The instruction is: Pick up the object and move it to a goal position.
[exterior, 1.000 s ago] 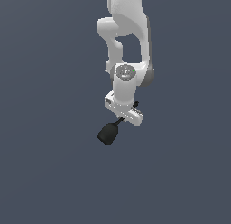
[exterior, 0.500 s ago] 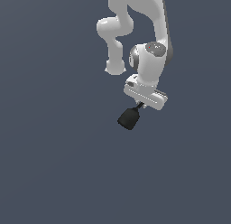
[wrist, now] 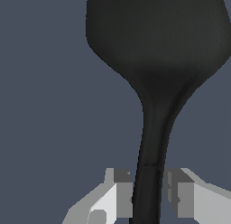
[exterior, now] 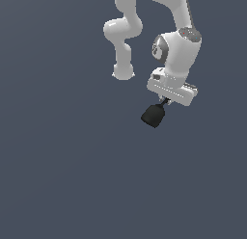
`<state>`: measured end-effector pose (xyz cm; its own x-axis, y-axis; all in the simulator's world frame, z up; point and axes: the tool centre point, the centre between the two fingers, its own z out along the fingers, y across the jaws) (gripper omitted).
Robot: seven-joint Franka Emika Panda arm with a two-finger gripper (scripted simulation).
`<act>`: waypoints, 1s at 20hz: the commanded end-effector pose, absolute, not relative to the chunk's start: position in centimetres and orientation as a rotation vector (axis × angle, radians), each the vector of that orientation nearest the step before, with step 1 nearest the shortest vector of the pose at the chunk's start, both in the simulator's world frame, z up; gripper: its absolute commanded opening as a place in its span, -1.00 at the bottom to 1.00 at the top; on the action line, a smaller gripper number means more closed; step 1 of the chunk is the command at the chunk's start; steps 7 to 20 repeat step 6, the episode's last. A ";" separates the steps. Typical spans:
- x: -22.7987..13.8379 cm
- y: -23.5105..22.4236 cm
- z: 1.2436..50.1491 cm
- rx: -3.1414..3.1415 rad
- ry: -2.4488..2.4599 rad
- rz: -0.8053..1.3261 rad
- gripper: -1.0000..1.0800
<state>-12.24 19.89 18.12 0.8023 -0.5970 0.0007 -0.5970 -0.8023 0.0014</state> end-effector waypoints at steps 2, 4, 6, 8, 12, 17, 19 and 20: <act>-12.7 21.1 18.9 2.981 -0.990 0.001 -1.00; -12.9 21.5 19.1 2.981 -0.990 0.001 -1.00; -12.9 21.6 19.1 2.981 -0.990 0.001 -1.00; -12.9 21.6 19.1 2.981 -0.990 0.001 -1.00; -12.9 21.6 19.1 2.981 -0.990 0.001 -1.00; -12.9 21.6 19.1 2.981 -0.990 0.001 -1.00; -12.9 21.6 19.1 2.981 -0.990 0.001 -1.00; -12.9 21.6 19.1 2.981 -0.990 0.001 -1.00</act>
